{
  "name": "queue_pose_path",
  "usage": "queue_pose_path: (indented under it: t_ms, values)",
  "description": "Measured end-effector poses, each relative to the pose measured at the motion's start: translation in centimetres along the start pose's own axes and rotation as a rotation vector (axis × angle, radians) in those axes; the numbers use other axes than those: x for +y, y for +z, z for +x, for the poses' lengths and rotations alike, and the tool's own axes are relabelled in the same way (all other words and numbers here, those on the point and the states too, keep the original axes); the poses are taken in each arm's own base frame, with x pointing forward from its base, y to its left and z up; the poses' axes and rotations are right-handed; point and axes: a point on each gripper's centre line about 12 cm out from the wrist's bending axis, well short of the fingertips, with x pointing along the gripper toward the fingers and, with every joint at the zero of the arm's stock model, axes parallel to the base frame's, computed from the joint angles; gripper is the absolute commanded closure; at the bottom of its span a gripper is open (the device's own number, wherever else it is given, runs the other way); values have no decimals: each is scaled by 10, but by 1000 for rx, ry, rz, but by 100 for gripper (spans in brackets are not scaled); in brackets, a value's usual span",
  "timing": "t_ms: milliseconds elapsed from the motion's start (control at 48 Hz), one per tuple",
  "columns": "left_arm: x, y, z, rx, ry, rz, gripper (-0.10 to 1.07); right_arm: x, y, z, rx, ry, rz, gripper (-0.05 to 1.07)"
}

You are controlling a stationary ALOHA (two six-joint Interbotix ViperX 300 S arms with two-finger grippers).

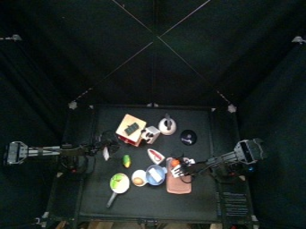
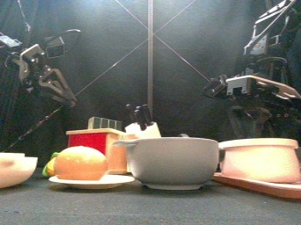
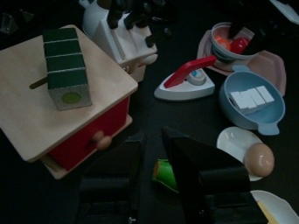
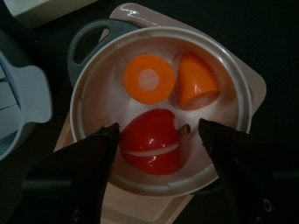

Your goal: Grab apple

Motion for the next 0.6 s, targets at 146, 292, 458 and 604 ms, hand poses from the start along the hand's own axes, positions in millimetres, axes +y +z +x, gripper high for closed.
queue_pose_path:
  t_ms: [146, 292, 458, 604]
  values:
    - [0, 0, 0, -2, 0, 1, 31, 0, 0, 0, -1, 0, -1, 2]
    - [0, 0, 0, 0, 0, 0, 31, 0, 1, 0, -2, -1, -1, 2]
    - [0, 0, 0, -1, 0, 0, 31, 0, 2, -4, -7, 9, 2, 2]
    - [0, 0, 0, 0, 0, 0, 31, 0, 7, -20, -21, 20, 6, 2]
